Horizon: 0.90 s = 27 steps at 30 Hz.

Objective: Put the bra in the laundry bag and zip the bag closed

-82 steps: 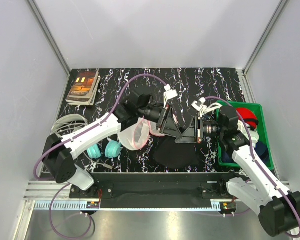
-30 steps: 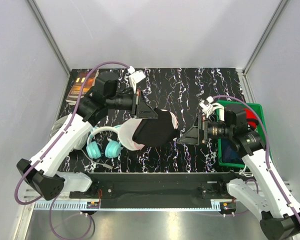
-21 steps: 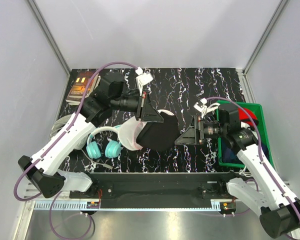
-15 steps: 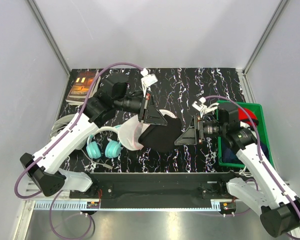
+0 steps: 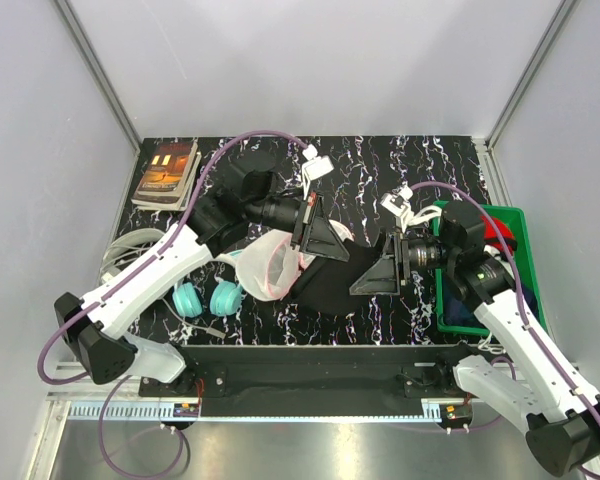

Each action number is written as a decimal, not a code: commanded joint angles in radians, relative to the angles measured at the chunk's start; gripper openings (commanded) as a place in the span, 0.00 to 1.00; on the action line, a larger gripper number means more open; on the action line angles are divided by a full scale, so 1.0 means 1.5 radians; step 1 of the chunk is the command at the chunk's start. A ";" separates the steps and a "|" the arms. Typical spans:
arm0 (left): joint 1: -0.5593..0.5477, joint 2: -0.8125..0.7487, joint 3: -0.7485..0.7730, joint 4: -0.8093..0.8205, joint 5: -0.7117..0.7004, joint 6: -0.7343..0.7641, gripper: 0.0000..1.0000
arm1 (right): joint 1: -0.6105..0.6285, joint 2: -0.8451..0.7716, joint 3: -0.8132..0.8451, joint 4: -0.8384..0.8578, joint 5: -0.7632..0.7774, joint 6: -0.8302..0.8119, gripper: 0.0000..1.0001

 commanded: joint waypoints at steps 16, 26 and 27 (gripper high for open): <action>-0.010 0.035 -0.013 0.049 0.044 -0.004 0.00 | 0.010 -0.018 -0.015 0.072 0.008 0.006 0.26; 0.062 -0.025 -0.056 0.020 -0.072 0.029 0.55 | 0.009 -0.028 -0.078 0.085 0.078 0.046 0.00; 0.087 -0.032 -0.061 0.015 -0.087 0.031 0.67 | 0.009 -0.028 -0.085 0.084 0.092 0.047 0.00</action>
